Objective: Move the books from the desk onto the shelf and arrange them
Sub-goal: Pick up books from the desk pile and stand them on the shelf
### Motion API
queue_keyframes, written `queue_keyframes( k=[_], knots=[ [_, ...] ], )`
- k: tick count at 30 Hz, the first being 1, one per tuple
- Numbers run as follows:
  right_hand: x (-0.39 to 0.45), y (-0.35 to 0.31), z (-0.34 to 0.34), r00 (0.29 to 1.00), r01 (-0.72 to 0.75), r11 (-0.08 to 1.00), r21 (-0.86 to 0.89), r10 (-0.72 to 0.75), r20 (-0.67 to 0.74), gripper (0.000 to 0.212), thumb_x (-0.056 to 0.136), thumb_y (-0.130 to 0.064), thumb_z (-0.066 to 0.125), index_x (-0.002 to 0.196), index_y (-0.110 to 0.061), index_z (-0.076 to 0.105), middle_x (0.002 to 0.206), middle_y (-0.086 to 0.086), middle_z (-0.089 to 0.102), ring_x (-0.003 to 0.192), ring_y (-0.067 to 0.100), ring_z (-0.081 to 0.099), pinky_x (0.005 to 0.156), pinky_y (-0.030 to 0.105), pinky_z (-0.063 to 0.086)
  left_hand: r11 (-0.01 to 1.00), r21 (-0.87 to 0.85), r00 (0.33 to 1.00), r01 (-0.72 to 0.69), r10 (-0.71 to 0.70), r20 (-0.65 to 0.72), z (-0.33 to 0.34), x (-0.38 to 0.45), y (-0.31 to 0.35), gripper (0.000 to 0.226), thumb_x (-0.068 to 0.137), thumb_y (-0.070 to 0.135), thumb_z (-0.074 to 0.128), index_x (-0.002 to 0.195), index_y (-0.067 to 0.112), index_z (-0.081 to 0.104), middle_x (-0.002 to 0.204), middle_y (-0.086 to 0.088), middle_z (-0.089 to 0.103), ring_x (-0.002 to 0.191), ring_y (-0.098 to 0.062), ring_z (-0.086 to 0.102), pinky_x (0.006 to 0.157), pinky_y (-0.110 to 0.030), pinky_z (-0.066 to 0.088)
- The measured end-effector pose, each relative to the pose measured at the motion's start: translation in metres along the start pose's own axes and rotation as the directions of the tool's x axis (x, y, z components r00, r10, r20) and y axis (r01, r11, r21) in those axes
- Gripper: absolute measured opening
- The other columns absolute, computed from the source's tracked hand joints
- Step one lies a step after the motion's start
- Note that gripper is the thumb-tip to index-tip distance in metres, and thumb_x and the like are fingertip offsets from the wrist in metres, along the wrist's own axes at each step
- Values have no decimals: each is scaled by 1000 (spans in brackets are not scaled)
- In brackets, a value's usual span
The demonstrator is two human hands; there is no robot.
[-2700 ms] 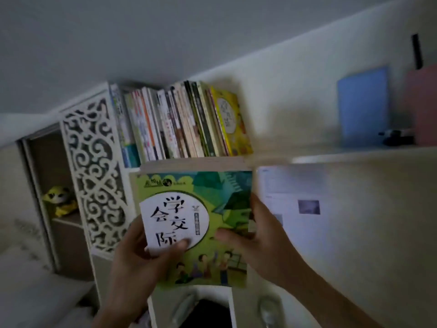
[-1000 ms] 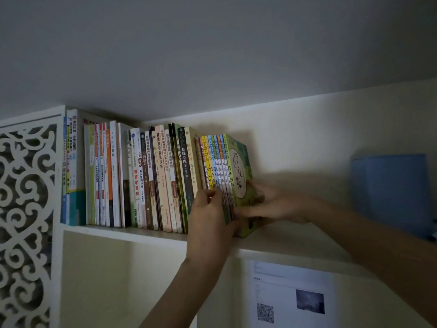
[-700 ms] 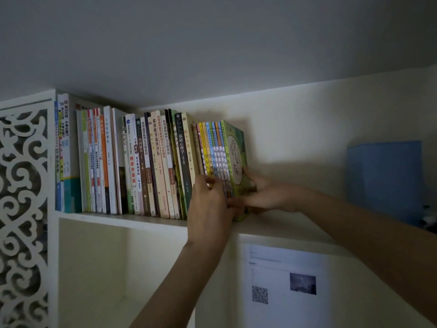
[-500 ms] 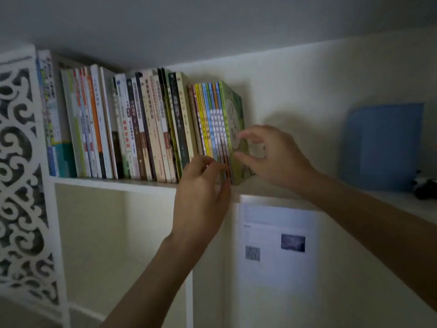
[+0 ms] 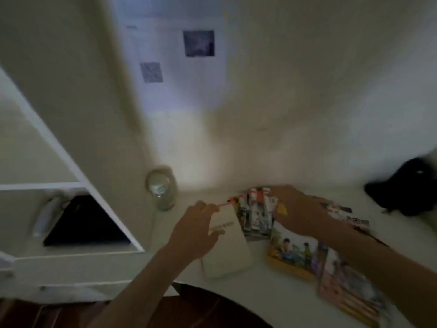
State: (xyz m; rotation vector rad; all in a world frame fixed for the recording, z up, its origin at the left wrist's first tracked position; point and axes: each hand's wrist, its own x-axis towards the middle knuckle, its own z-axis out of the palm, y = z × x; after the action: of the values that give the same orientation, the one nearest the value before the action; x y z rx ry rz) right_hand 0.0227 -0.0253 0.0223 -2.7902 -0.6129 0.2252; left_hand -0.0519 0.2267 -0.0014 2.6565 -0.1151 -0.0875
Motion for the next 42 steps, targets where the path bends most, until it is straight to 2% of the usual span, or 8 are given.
queue_keyframes(
  k=[7, 19, 23, 26, 34, 37, 39, 42],
  knots=[
    [-65, 108, 102, 909, -377, 926, -32, 376, 181, 52, 95, -44, 54, 142, -30, 36, 144, 3, 40, 107, 17, 59, 77, 25, 47, 716, -176, 734, 676, -632, 248, 148, 38, -32, 94, 84, 54, 65, 148, 5, 15, 144, -20, 32, 134, -37, 34, 113, -43, 29],
    [-33, 85, 168, 982, -106, 993, 61, 95, 161, 48, 96, -37, 53, 142, -26, 42, 142, 1, 42, 122, 26, 46, 97, 40, 44, 520, -335, 571, 786, -818, 71, 192, 37, -30, 117, 59, 25, 93, 146, 8, 17, 137, -22, 39, 130, -42, 36, 104, -57, 36],
    [-32, 84, 189, 967, -78, 997, 13, 73, 242, 56, 95, -33, 47, 148, -25, 32, 155, 0, 23, 139, 28, 27, 108, 46, 37, 364, -455, 493, 812, -845, 204, 182, 41, -53, 80, 53, 12, 95, 114, 0, 45, 119, -18, 59, 116, -39, 56, 97, -49, 49],
    [-43, 92, 197, 968, -29, 997, 74, 10, 250, 60, 95, -33, 46, 151, -22, 28, 161, -1, 14, 148, 23, 14, 118, 39, 27, 296, -619, 573, 728, -759, 310, 180, 36, -56, 49, 55, -7, 88, 93, 5, 60, 106, -15, 67, 107, -39, 62, 91, -52, 53],
    [-55, 116, 181, 977, -211, 819, 534, 189, 95, 36, 101, -32, 50, 135, -21, 49, 135, -2, 50, 122, 15, 51, 98, 23, 44, 294, -836, 781, 464, -581, 229, 139, 21, 0, 50, 81, 6, 74, 121, 17, 46, 115, -7, 65, 97, -32, 66, 76, -54, 58],
    [-65, 133, 159, 910, -336, 595, 730, 405, 89, 36, 104, -36, 38, 134, -23, 53, 126, -10, 58, 110, 6, 55, 94, 15, 43, 214, -892, 871, 398, -395, 293, 130, 36, 45, 55, 76, 6, 76, 123, 21, 52, 111, -4, 71, 96, -32, 71, 76, -54, 59],
    [-70, 142, 145, 856, -370, 369, 853, 493, 159, 34, 104, -40, 37, 115, -25, 64, 108, -10, 68, 99, 9, 63, 96, 32, 50, 214, -882, 891, 419, -285, 354, 143, 56, 78, 57, 74, 10, 77, 124, 23, 53, 111, -2, 73, 96, -27, 72, 75, -48, 60],
    [-76, 153, 137, 784, -465, 282, 839, 572, 242, 40, 94, -53, 45, 98, -20, 67, 99, 1, 72, 89, 14, 68, 79, 34, 58, 401, -782, 879, 477, -246, 409, 188, 85, 106, 60, 77, 16, 80, 127, 23, 49, 120, -1, 67, 100, -21, 68, 78, -41, 60]
  ],
)
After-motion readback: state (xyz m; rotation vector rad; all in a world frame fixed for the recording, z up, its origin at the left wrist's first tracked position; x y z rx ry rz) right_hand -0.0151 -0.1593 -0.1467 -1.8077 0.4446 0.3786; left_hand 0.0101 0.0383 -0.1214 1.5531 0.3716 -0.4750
